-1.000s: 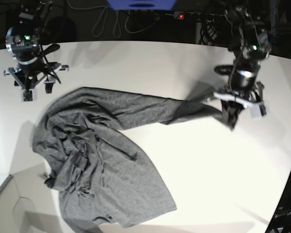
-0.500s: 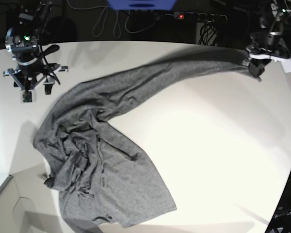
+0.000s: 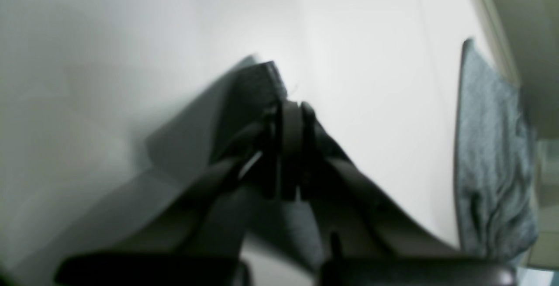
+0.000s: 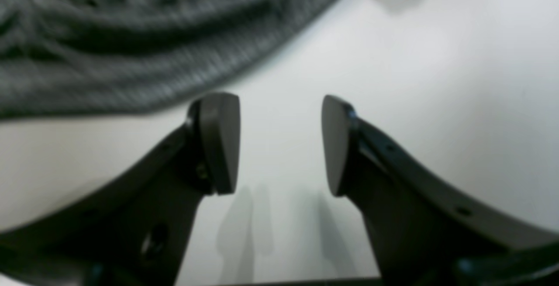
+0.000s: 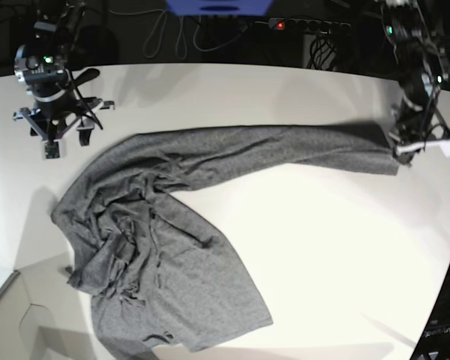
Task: Layout the t-shirt on the table in an organized manner, then fold the t-shirt properly
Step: 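Release the sleeve with the left gripper and lift it clear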
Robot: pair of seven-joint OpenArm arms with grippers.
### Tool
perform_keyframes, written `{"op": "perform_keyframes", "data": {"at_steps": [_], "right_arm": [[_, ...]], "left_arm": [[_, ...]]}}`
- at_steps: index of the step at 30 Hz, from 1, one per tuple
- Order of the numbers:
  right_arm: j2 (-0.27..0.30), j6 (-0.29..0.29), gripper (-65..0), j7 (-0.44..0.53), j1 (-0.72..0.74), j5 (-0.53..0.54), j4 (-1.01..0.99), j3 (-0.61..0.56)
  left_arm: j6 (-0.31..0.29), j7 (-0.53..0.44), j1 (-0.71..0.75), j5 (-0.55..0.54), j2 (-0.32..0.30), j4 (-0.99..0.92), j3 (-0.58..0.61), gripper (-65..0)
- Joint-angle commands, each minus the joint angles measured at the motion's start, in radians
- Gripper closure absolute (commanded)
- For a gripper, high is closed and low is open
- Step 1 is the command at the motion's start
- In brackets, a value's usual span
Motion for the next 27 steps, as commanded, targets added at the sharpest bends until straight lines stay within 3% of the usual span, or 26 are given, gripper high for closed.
{"op": "perform_keyframes", "data": {"at_steps": [1,6,9,15,27], "right_arm": [[0.006,0.002,-30.6,0.026,0.006,0.006,0.017,0.002],[0.006,0.002,-30.6,0.026,0.006,0.006,0.017,0.008],[0.006,0.002,-30.6,0.026,0.006,0.006,0.017,0.008],[0.004,0.000,-30.6,0.026,0.008,0.006,0.017,0.003],[-0.007,0.000,-30.6,0.026,0.017,0.006,0.011,0.002]], "left_arm": [[-0.007,-0.021,-0.016,-0.009,-0.014,0.000,-0.003,-0.3],[-0.007,-0.015,0.004,-0.023,-0.010,0.063,-0.003,-0.2],[-0.007,0.059,0.076,-0.023,0.002,0.204,-0.009,-0.2],[-0.007,0.083,0.176,-0.012,0.073,0.311,-0.042,-0.2],[-0.007,0.085,-0.156,0.033,0.070,-0.127,-0.039,-0.4]]}}
